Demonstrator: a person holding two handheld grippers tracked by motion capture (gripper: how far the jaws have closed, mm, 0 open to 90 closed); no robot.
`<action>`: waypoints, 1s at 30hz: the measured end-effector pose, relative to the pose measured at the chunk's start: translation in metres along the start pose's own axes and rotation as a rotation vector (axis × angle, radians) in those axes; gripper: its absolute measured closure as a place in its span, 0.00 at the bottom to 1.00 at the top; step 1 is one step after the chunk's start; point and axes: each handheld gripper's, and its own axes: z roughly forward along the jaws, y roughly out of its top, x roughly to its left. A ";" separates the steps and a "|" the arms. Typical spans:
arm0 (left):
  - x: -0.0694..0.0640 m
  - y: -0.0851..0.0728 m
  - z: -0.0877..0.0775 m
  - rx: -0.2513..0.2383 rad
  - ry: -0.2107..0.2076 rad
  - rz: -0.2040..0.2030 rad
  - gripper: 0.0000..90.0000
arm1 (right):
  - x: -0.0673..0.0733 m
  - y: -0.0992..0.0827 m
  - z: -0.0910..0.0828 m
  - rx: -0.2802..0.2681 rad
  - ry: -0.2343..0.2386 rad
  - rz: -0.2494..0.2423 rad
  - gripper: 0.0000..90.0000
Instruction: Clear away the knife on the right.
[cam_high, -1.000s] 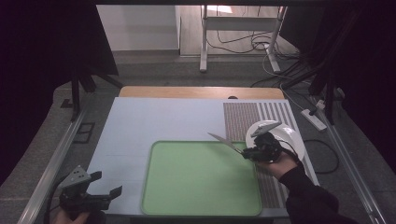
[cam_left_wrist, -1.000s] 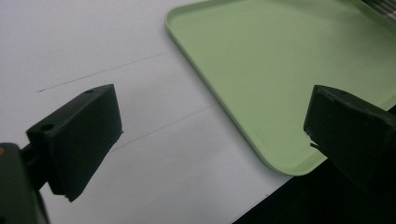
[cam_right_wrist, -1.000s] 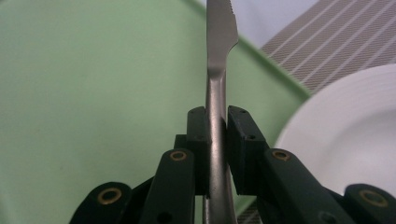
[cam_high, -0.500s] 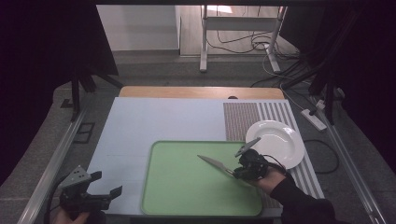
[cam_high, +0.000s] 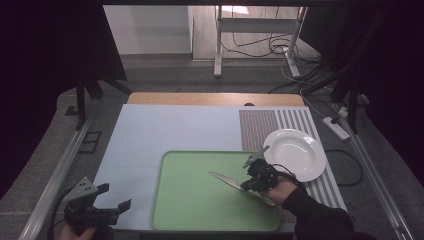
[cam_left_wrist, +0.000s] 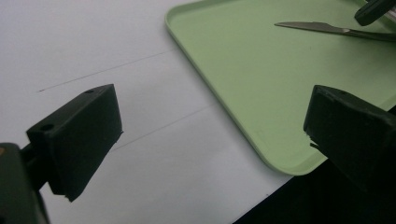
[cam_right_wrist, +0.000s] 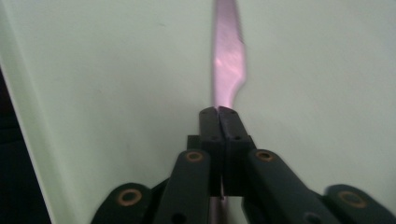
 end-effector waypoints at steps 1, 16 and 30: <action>0.000 0.000 0.000 0.000 0.000 0.000 0.05 | 0.003 0.005 0.004 0.005 0.007 -0.020 1.00; 0.000 0.000 0.000 -0.002 -0.002 -0.001 0.05 | -0.017 0.041 0.038 0.043 -0.091 -0.093 1.00; 0.001 0.000 0.000 -0.002 -0.003 0.000 0.05 | -0.051 0.007 0.010 0.062 -0.159 0.021 1.00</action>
